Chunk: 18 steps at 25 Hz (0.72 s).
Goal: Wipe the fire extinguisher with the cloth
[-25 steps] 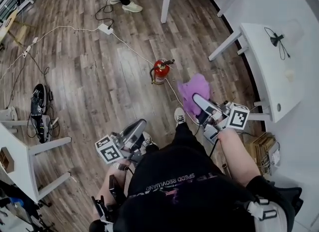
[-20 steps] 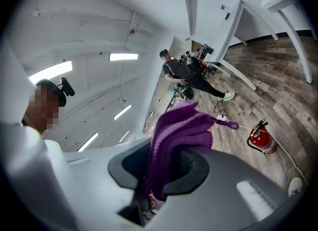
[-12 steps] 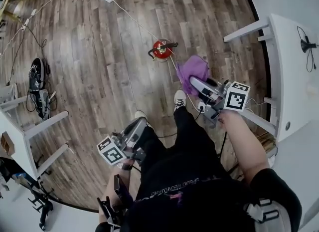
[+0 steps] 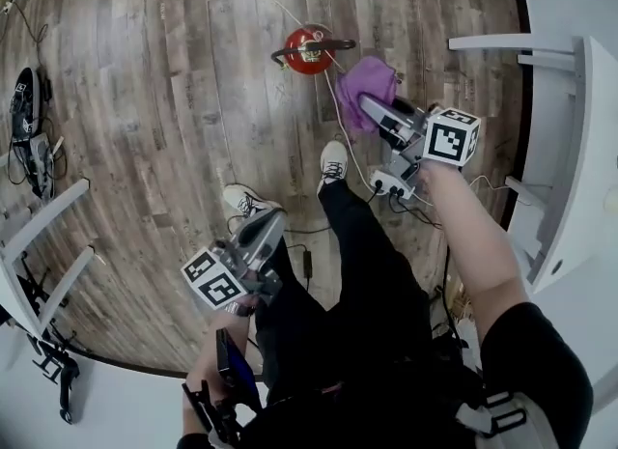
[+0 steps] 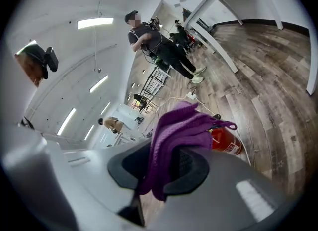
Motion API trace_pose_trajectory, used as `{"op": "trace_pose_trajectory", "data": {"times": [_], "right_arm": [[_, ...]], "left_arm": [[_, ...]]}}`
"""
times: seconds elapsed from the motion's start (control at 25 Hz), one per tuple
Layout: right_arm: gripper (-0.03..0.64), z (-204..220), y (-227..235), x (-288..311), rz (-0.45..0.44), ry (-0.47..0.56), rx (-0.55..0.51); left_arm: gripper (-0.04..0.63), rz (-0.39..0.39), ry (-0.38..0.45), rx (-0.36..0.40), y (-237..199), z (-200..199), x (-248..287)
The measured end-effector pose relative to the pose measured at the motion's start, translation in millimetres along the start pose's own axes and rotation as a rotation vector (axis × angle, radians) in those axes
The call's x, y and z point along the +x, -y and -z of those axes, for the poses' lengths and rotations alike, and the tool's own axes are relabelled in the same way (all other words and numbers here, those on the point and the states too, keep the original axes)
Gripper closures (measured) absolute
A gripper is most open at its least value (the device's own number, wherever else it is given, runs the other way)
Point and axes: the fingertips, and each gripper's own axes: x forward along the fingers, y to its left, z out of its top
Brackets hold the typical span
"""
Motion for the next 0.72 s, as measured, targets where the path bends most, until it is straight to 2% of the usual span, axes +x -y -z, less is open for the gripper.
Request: {"op": "trace_pose_trajectory", "data": {"times": [0.12,0.28,0.48,0.6,0.72], "right_arm": [[0.545,2.3,38.0,31.7,0.012,-0.004,-0.051],[0.545,4.9,81.4,65.1,-0.015,0.023,-0.124],[0.545,12.8,133.3,100.9,-0.035,0.035,-0.142],[0.545,22.6,162.9,108.6,-0.088,0.050,-0.134],[0.546,25.1,187.7,109.4,-0.155,0.101,-0.131]], "left_arm": [[0.598,0.015,-0.029,0.047,-55.6,-5.6,14.7],[0.598,0.051,-0.117,0.142,-127.4,-5.5,39.8],[0.598,0.144,-0.185,0.274,-198.1,-25.8,69.6],[0.598,0.203,-0.180,0.316,-220.0,-31.8,77.2],[0.598,0.246,-0.120,0.380,-225.4,-41.8,76.6]]}}
